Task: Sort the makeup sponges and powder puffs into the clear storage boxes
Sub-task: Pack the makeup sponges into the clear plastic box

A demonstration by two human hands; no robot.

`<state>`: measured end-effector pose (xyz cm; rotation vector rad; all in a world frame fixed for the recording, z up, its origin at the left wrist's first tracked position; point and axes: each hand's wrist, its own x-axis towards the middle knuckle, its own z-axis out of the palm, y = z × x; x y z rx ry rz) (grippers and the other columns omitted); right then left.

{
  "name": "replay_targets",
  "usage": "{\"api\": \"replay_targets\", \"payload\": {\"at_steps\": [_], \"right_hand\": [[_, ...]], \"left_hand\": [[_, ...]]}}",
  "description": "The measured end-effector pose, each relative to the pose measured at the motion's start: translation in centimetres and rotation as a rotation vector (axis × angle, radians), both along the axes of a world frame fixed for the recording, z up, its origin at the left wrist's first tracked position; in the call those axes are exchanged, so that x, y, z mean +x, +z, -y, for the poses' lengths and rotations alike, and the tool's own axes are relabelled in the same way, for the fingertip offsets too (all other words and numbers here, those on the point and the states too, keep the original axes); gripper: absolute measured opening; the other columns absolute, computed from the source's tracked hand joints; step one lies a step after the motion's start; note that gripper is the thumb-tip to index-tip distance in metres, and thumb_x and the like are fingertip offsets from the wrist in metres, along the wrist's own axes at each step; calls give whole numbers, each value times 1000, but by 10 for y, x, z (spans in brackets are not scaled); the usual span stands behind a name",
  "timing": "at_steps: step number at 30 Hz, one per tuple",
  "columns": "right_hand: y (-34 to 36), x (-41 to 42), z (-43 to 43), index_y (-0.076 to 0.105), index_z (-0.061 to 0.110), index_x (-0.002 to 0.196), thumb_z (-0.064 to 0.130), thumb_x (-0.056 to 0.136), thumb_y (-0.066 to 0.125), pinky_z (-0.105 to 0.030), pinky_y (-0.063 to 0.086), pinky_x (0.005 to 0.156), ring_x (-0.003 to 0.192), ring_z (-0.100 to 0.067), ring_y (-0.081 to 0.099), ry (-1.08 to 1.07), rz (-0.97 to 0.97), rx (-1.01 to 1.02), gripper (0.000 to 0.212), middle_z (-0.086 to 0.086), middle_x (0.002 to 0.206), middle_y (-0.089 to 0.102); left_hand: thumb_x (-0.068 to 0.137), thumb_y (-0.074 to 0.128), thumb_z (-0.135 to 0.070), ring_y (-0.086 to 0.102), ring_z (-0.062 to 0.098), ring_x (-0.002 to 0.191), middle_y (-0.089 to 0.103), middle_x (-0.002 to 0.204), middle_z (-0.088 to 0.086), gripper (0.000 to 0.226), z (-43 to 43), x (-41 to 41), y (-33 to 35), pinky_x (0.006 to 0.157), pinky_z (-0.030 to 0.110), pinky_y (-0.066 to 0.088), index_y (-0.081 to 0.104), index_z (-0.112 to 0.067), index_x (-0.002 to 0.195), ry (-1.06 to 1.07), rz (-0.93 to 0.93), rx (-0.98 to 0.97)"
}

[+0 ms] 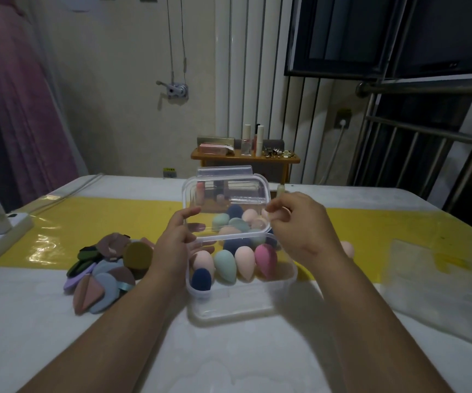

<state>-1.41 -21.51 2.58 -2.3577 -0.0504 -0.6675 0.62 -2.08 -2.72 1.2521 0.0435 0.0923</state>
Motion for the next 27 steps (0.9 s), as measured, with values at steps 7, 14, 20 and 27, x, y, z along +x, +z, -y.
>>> {"api": "replay_targets", "payload": {"at_steps": [7, 14, 20, 27], "right_hand": [[-14, -5, -27, 65, 35, 104, 15, 82, 75, -27, 56, 83, 96, -4, 64, 374, -161, 216, 32, 14, 101, 68], [-9, -14, -31, 67, 34, 97, 22, 85, 76, -24, 58, 70, 86, -5, 62, 478, -354, 102, 20, 17, 92, 64], [-9, -16, -37, 65, 35, 93, 25, 82, 77, -19, 54, 69, 85, -4, 60, 469, -383, 8, 19, 17, 92, 62], [-14, -16, -42, 65, 33, 90, 25, 80, 79, -18, 48, 67, 83, -4, 60, 459, -454, -152, 19, 17, 87, 62]], "left_hand": [[82, 32, 1, 60, 42, 103, 55, 116, 15, 54, -1, 2, -3, 86, 51, 56, 68, -30, 108, -6, 20, 38], [82, 32, 1, 60, 42, 100, 54, 116, 16, 54, -4, 4, -4, 82, 51, 55, 68, -32, 105, -17, 20, 19], [82, 31, 2, 60, 40, 99, 54, 115, 16, 54, -2, 3, -4, 82, 53, 56, 67, -30, 107, -32, 33, 15], [81, 32, 2, 58, 39, 99, 54, 115, 15, 55, -3, 6, -6, 82, 50, 55, 67, -32, 106, -12, 42, 39]]}}
